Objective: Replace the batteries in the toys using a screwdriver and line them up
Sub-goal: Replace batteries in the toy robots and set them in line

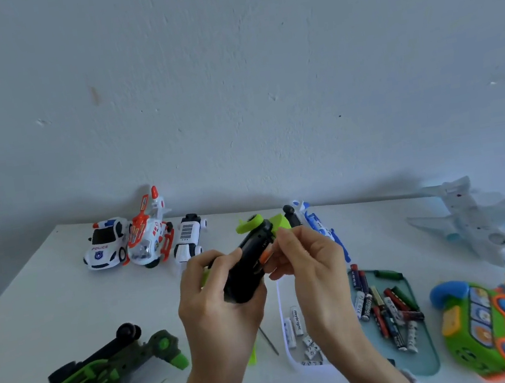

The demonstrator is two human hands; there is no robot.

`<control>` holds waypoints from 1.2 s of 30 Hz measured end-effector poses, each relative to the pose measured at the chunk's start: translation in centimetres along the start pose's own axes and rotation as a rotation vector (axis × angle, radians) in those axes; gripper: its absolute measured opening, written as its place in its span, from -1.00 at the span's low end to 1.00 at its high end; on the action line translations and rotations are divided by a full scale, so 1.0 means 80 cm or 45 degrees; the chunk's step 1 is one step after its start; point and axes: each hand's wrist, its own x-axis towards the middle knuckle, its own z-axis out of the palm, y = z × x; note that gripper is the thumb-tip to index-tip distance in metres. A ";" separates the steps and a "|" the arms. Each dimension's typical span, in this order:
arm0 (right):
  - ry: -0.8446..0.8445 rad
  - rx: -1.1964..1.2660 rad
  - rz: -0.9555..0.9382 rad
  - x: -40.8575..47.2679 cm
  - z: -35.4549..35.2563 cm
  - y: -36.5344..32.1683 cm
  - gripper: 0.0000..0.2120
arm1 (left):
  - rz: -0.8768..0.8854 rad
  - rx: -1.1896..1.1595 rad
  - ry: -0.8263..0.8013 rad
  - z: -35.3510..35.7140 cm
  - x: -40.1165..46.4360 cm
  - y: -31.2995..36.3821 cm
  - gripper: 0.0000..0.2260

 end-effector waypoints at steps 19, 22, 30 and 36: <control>-0.520 -1.525 0.214 0.022 -0.109 0.144 -0.84 | -0.198 0.081 -0.225 0.014 -0.022 0.025 -0.53; -0.623 -1.358 0.186 0.027 -0.126 0.129 -0.91 | -0.166 0.067 -0.274 0.025 -0.027 0.034 -0.54; -0.312 -1.343 0.135 0.074 -0.248 0.081 -0.83 | -0.177 -0.092 -0.300 0.051 -0.045 0.051 -0.60; -0.717 -1.902 0.193 0.052 -0.286 0.095 -0.53 | -0.233 -0.111 -0.365 0.072 -0.062 0.064 -0.53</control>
